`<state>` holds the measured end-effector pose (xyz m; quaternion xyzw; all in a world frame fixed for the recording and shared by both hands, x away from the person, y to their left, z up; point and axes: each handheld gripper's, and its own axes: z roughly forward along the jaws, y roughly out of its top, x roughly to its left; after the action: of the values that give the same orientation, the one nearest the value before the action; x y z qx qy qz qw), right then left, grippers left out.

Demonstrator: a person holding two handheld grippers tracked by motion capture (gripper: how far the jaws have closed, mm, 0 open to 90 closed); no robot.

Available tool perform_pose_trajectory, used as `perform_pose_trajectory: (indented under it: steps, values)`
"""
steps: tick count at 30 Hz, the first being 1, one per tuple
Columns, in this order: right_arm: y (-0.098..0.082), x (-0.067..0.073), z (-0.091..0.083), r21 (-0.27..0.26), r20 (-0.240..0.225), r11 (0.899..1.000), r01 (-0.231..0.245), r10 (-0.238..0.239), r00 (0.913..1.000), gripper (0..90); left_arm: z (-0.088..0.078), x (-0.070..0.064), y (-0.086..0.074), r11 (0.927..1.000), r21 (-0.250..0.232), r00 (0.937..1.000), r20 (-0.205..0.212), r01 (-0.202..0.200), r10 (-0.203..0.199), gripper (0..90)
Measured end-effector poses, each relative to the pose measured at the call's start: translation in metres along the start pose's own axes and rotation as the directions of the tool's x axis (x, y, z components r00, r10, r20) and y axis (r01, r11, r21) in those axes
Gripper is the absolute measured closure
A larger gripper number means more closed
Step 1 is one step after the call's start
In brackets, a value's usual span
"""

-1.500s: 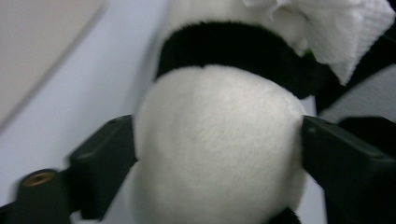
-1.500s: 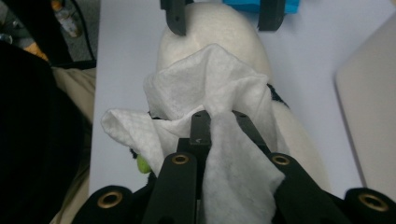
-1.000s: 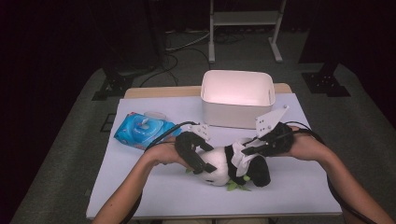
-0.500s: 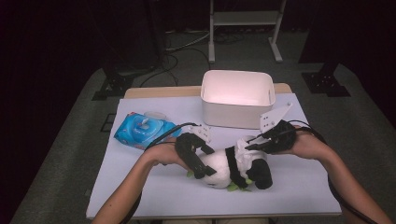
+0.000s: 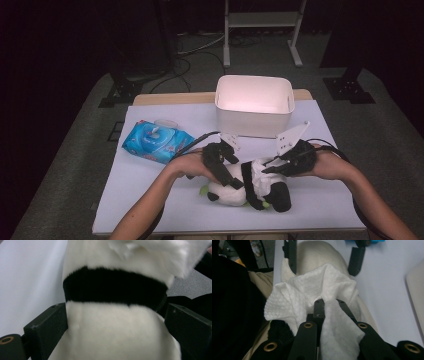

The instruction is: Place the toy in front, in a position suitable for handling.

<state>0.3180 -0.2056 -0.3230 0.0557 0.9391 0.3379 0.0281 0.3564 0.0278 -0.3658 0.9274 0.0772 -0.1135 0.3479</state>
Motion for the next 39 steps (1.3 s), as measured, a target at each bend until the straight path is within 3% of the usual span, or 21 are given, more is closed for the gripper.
perform_pose_trajectory:
  steps: [3,10,13,16,18,24,26,31,34,39]
  values:
    - [0.000,0.004,0.001,0.003,-0.010,1.000,0.008,-0.008,0.9999,79.7,0.011,0.002,0.005,0.9993,0.037,1.0000,0.002,-0.009,0.008,4.6]
    - [-0.002,0.006,0.001,-0.003,-0.023,1.000,0.013,-0.013,0.9996,79.6,0.022,0.008,0.008,0.9986,0.052,0.9982,0.059,-0.007,0.004,5.4]
    - [-0.004,0.006,-0.001,-0.023,-0.027,1.000,0.017,-0.018,0.9995,79.6,0.019,0.009,0.005,0.9995,0.013,0.9968,0.075,-0.028,0.027,17.3]
    - [-0.005,0.004,-0.009,-0.071,-0.002,0.997,0.014,-0.014,0.9999,79.6,0.011,0.009,0.007,0.9988,-0.024,0.9975,0.056,-0.042,0.044,25.7]
    - [-0.005,0.000,-0.015,-0.101,0.012,0.995,0.003,-0.002,0.9999,79.6,0.005,0.007,0.012,0.9966,-0.036,0.9967,0.031,-0.074,0.075,30.0]
    - [0.000,-0.010,-0.020,-0.093,0.048,0.996,0.003,0.001,0.9988,79.6,-0.005,0.006,0.021,0.9923,-0.021,0.9920,-0.034,-0.122,0.121,36.8]
    - [0.002,-0.014,-0.018,-0.077,0.060,0.997,0.003,0.002,0.9982,79.6,-0.005,0.006,0.020,0.9920,-0.018,0.9919,-0.026,-0.125,0.125,38.5]
    - [0.001,-0.016,-0.011,-0.067,0.025,0.998,-0.007,0.008,0.9996,79.6,-0.001,0.009,0.014,0.9955,-0.033,0.9961,-0.008,-0.088,0.088,30.6]
    - [-0.003,-0.013,-0.008,-0.057,-0.012,0.998,-0.017,0.016,0.9998,79.6,0.006,0.010,0.013,0.9991,0.000,0.9991,-0.002,-0.043,0.043,15.0]
    - [-0.004,-0.002,-0.005,-0.042,-0.041,0.999,-0.005,0.003,0.9991,79.6,0.020,0.008,0.010,0.9989,0.034,0.9992,0.029,-0.030,0.029,6.1]
